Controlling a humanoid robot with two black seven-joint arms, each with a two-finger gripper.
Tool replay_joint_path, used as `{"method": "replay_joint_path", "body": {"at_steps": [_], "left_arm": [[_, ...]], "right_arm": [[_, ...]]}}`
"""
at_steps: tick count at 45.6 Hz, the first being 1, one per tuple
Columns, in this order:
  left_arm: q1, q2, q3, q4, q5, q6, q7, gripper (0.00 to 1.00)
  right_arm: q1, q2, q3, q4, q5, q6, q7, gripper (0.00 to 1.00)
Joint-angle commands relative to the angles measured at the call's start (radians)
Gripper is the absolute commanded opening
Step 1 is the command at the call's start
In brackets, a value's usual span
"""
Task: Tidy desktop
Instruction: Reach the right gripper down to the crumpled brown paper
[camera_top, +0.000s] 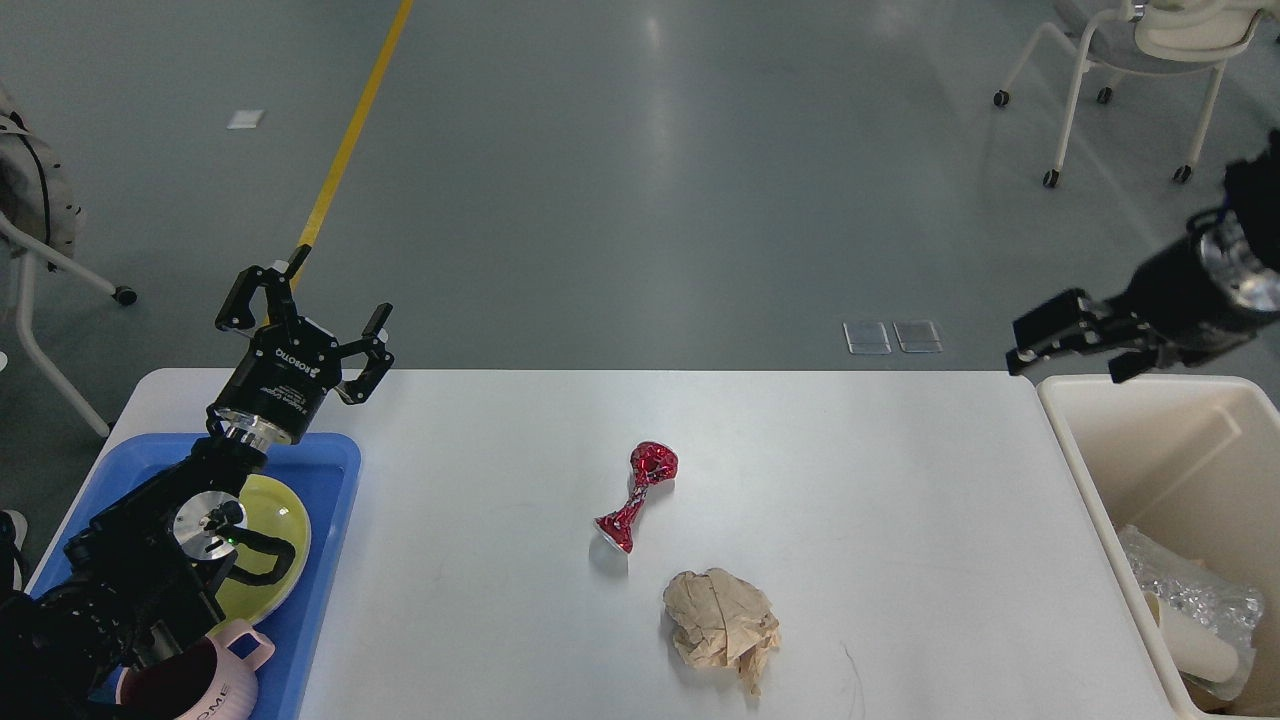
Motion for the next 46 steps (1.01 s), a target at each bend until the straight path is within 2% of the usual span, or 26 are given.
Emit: {"method": "replay_joint_path", "body": {"at_steps": [1,8,13,18,26,28,31,33,38,46], "left_arm": [[0.000,-0.001,-0.001,0.000,0.000,0.000,0.000,1.00],[0.000,-0.004,-0.001,0.000,0.000,0.000,0.000,1.00],[0.000,-0.004,-0.001,0.000,0.000,0.000,0.000,1.00],[0.000,-0.004,0.001,0.000,0.000,0.000,0.000,1.00],[0.000,-0.004,0.001,0.000,0.000,0.000,0.000,1.00],[0.000,-0.004,0.001,0.000,0.000,0.000,0.000,1.00],[0.000,-0.004,0.001,0.000,0.000,0.000,0.000,1.00],[0.000,-0.004,0.001,0.000,0.000,0.000,0.000,1.00],[0.000,-0.004,0.001,0.000,0.000,0.000,0.000,1.00],[0.000,-0.004,0.001,0.000,0.000,0.000,0.000,1.00]], "right_arm": [[0.319,0.065,0.046,0.035,0.166,0.121,0.003,1.00],[0.312,0.071,0.088,0.040,0.173,0.121,0.001,1.00],[0.165,0.102,0.091,0.035,0.186,0.121,0.000,1.00],[-0.031,0.146,0.097,0.031,0.275,-0.109,-0.006,1.00],[-0.309,0.368,0.095,0.014,0.507,-0.566,-0.017,1.00],[-0.369,0.422,0.097,0.014,0.533,-0.682,-0.037,1.00],[-0.470,0.502,0.115,0.005,0.588,-0.843,-0.092,1.00],[-0.529,0.537,0.143,-0.015,0.625,-0.923,-0.106,1.00],[-0.636,0.603,0.241,-0.049,0.665,-1.019,-0.114,1.00],[-0.745,0.692,0.321,-0.116,0.676,-1.107,-0.115,1.00]]}}
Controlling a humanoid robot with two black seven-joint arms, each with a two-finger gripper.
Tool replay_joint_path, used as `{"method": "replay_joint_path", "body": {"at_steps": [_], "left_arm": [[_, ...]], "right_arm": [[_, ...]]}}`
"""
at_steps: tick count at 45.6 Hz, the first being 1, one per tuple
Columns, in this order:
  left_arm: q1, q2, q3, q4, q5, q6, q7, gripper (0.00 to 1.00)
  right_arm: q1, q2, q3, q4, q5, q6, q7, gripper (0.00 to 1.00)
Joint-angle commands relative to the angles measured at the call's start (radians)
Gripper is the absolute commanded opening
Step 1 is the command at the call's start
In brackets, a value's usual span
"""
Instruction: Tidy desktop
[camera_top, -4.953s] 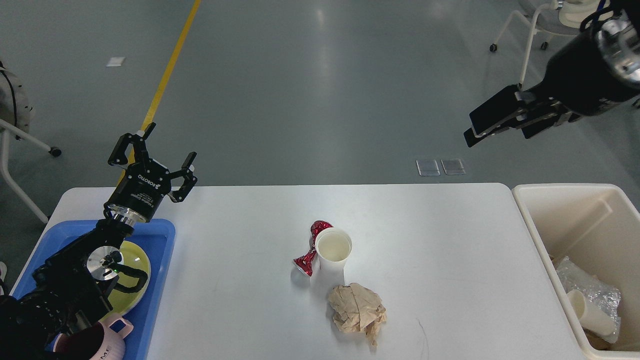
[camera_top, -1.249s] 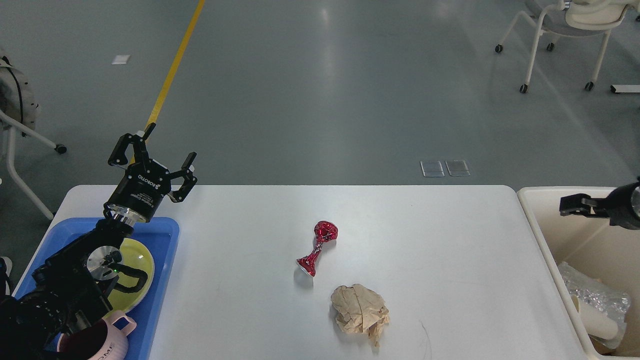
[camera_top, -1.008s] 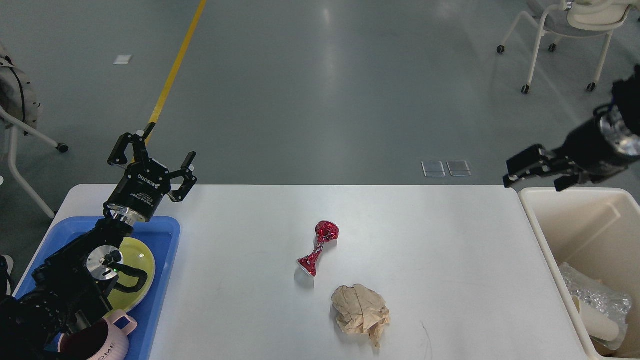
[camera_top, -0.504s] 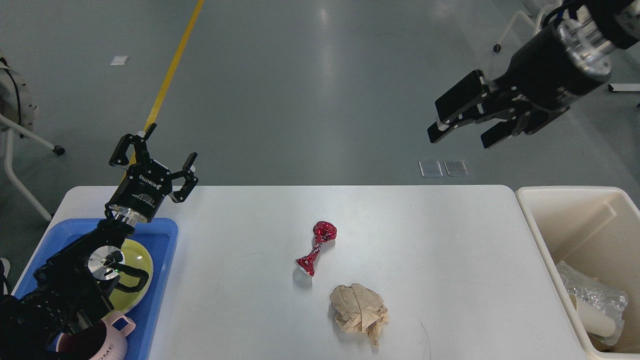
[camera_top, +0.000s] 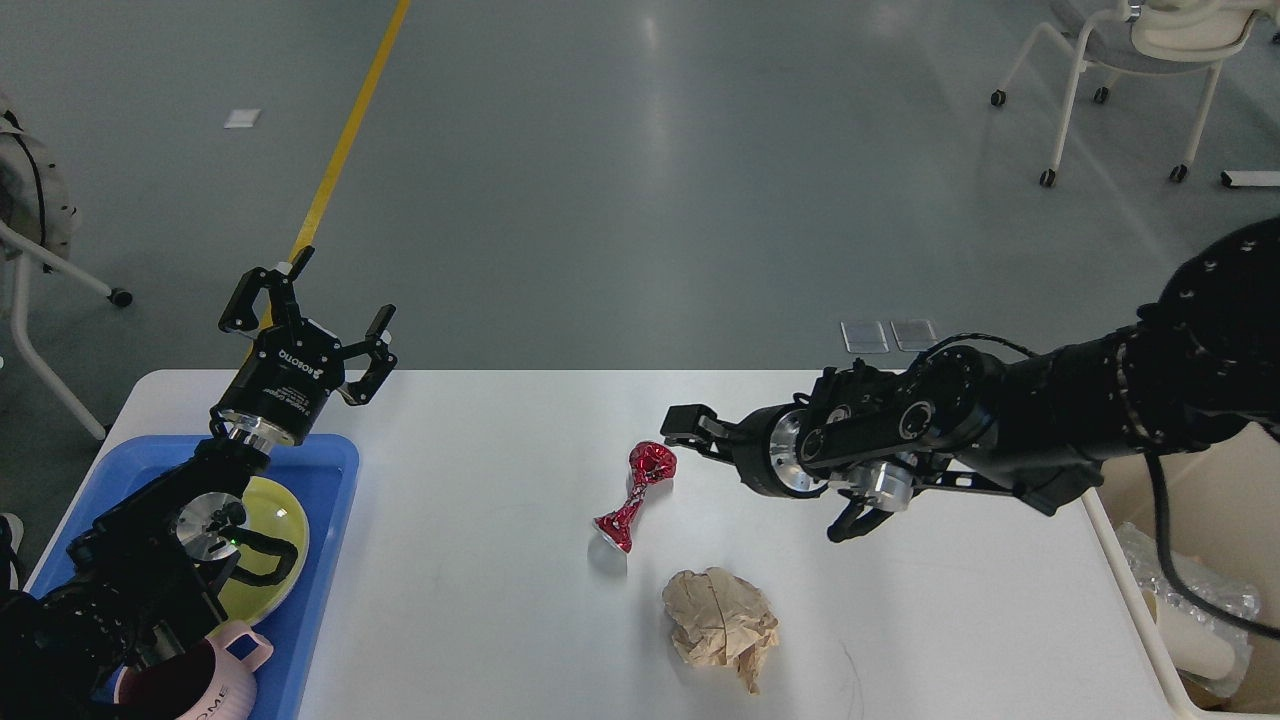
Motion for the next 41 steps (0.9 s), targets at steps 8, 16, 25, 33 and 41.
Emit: {"method": "replay_joint_path", "body": {"at_steps": [8,16,25,33,41], "left_arm": [[0.000,0.000,0.000,0.000,0.000,0.000,0.000,1.00],[0.000,0.000,0.000,0.000,0.000,0.000,0.000,1.00],[0.000,0.000,0.000,0.000,0.000,0.000,0.000,1.00],[0.000,0.000,0.000,0.000,0.000,0.000,0.000,1.00],[0.000,0.000,0.000,0.000,0.000,0.000,0.000,1.00]], "right_arm": [[-0.102,0.122,0.062,-0.117,0.020,-0.116,-0.001,1.00],[-0.128,0.162,0.090,-0.120,0.022,-0.179,0.001,1.00],[-0.159,0.202,0.119,-0.144,0.025,-0.183,0.007,1.00],[-0.162,0.250,0.117,-0.151,0.039,-0.183,0.007,1.00],[-0.164,0.254,0.117,-0.151,0.039,-0.182,0.008,1.00]]}}
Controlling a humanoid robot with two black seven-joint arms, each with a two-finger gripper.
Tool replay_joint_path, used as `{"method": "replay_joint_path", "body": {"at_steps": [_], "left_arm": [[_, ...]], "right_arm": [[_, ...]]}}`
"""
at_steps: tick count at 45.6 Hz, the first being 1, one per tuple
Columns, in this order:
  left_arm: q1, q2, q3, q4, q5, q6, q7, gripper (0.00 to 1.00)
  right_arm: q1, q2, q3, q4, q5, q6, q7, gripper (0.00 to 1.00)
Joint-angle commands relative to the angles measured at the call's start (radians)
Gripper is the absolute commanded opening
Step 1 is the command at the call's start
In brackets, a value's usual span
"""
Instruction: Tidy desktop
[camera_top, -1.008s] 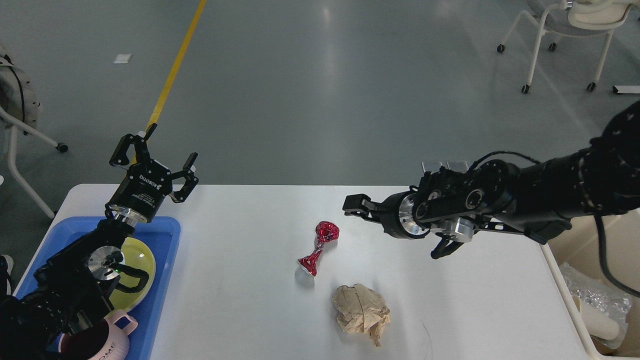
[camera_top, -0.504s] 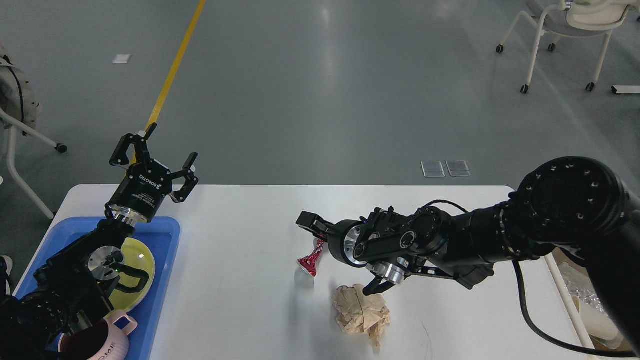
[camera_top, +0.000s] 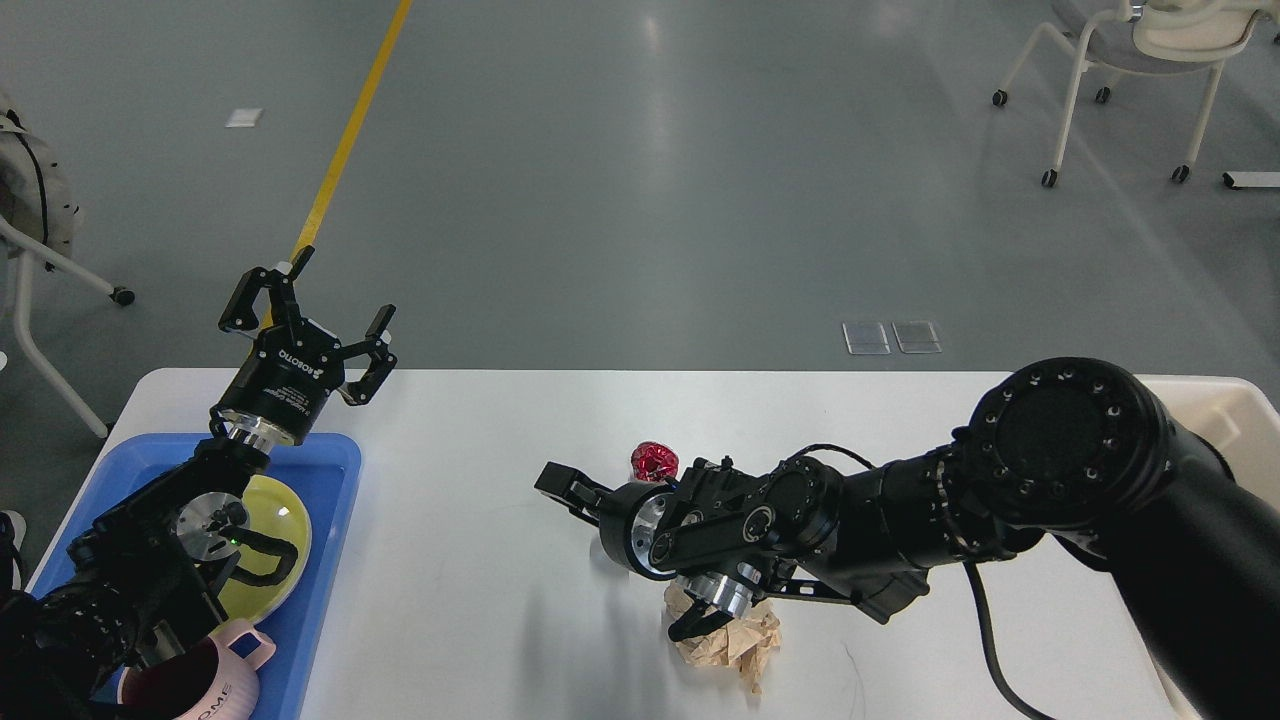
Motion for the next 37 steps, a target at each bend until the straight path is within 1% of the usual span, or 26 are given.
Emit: {"method": "replay_joint_path", "body": {"at_steps": [1,15,24,37], "left_arm": [[0.000,0.000,0.000,0.000,0.000,0.000,0.000,1.00],[0.000,0.000,0.000,0.000,0.000,0.000,0.000,1.00],[0.000,0.000,0.000,0.000,0.000,0.000,0.000,1.00],[0.000,0.000,0.000,0.000,0.000,0.000,0.000,1.00]], "right_arm": [[0.000,0.002,-0.001,0.000,0.001,0.003,0.000,1.00],[-0.014,-0.004,-0.001,-0.011,-0.001,0.012,0.001,1.00],[-0.063,-0.019,0.001,-0.110,-0.001,0.024,0.004,1.00],[-0.209,-0.038,0.005,-0.264,-0.021,0.093,0.006,1.00]]}}
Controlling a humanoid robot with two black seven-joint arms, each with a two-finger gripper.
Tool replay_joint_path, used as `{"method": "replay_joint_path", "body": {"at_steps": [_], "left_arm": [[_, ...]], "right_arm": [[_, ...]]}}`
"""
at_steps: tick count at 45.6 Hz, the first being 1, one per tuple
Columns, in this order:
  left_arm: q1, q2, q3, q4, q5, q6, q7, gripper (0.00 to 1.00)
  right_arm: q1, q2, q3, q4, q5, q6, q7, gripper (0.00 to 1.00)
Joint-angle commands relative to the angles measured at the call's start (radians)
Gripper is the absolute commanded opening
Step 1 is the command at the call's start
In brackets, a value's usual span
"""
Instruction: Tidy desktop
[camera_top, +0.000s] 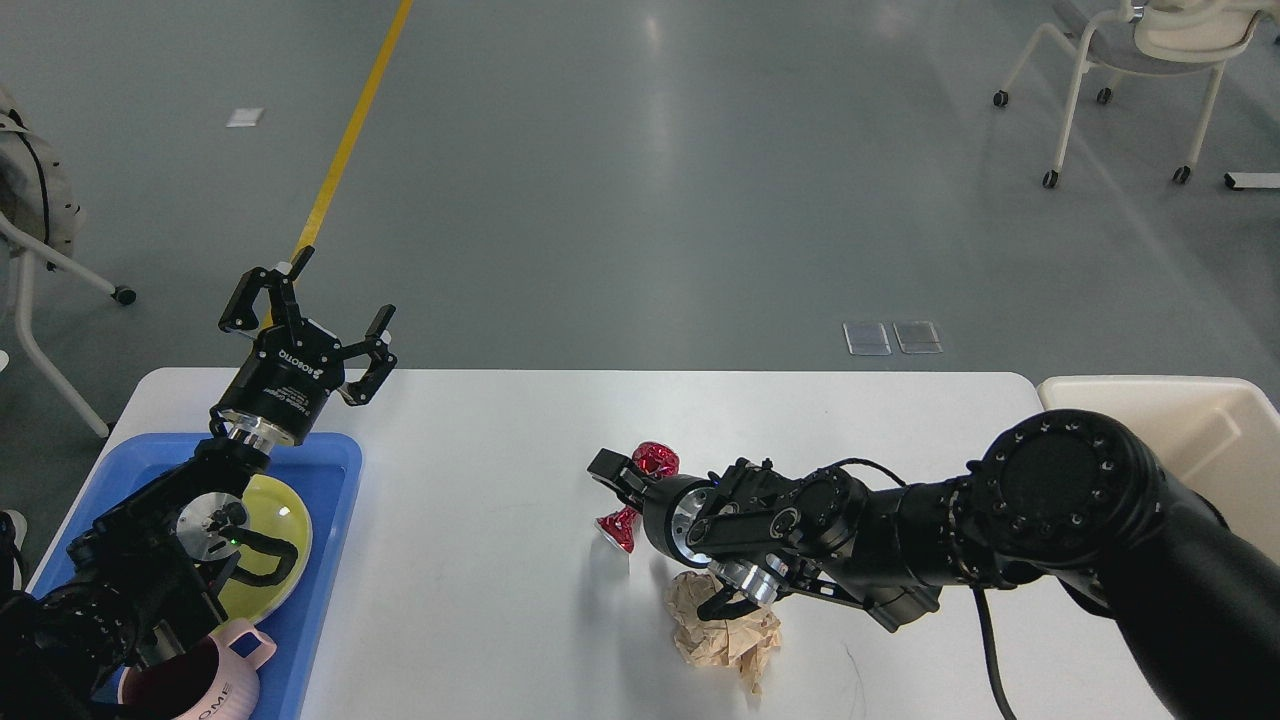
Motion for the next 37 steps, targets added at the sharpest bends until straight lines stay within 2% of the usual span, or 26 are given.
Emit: {"method": "replay_joint_path", "body": {"at_steps": [1,7,15,23,37], "left_arm": [[0.000,0.000,0.000,0.000,0.000,0.000,0.000,1.00],[0.000,0.000,0.000,0.000,0.000,0.000,0.000,1.00],[0.000,0.000,0.000,0.000,0.000,0.000,0.000,1.00],[0.000,0.000,0.000,0.000,0.000,0.000,0.000,1.00],[0.000,0.000,0.000,0.000,0.000,0.000,0.000,1.00]], "right_arm": [[-0.066,-0.008,0.003,-0.067,-0.017,0.027,0.001,1.00],[-0.087,-0.009,0.011,-0.117,-0.038,0.070,0.001,1.00],[-0.130,-0.009,0.011,-0.176,-0.040,0.075,0.001,1.00],[-0.132,-0.009,0.053,-0.171,-0.040,0.075,0.050,1.00],[-0.115,-0.005,0.059,-0.154,-0.089,0.101,0.050,1.00]]}}
